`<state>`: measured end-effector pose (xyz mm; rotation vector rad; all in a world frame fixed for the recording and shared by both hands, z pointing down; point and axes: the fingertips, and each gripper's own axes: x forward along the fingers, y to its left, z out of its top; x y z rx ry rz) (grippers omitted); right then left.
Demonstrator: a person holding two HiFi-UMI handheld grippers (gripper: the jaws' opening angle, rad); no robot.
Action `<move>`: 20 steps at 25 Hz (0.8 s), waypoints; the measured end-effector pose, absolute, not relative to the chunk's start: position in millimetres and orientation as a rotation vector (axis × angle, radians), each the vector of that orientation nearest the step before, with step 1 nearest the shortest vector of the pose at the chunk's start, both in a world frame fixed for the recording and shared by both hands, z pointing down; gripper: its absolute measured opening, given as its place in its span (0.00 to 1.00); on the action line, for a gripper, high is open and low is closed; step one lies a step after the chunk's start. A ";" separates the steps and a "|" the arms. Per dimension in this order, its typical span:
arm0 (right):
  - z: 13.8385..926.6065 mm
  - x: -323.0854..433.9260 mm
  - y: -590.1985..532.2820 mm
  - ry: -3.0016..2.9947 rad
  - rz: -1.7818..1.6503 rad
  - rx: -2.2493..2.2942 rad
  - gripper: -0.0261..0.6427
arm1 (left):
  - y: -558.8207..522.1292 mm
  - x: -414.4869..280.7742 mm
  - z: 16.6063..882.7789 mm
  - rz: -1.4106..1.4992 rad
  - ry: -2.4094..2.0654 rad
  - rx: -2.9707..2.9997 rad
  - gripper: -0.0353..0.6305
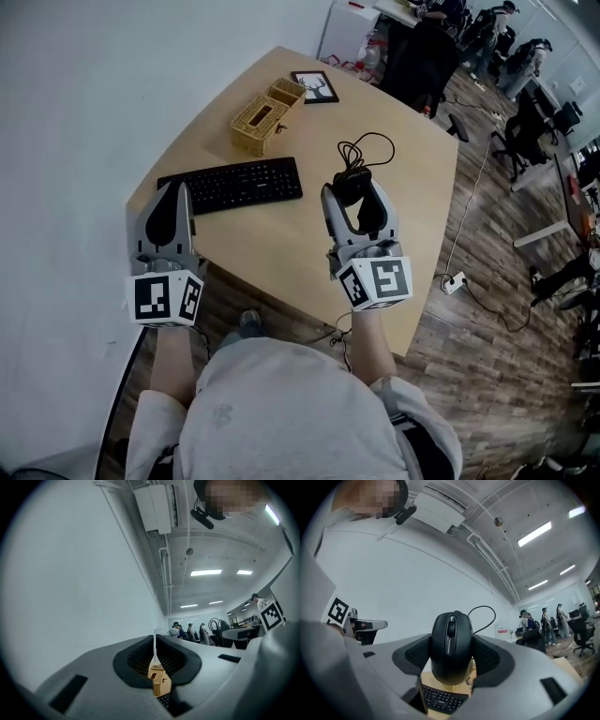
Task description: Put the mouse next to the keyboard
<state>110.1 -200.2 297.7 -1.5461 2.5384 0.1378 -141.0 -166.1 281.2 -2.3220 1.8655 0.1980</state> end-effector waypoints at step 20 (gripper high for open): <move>323.7 80.5 -270.1 2.471 0.060 -1.773 0.42 | -250.0 -199.2 301.3 0.216 1.778 -2.458 0.09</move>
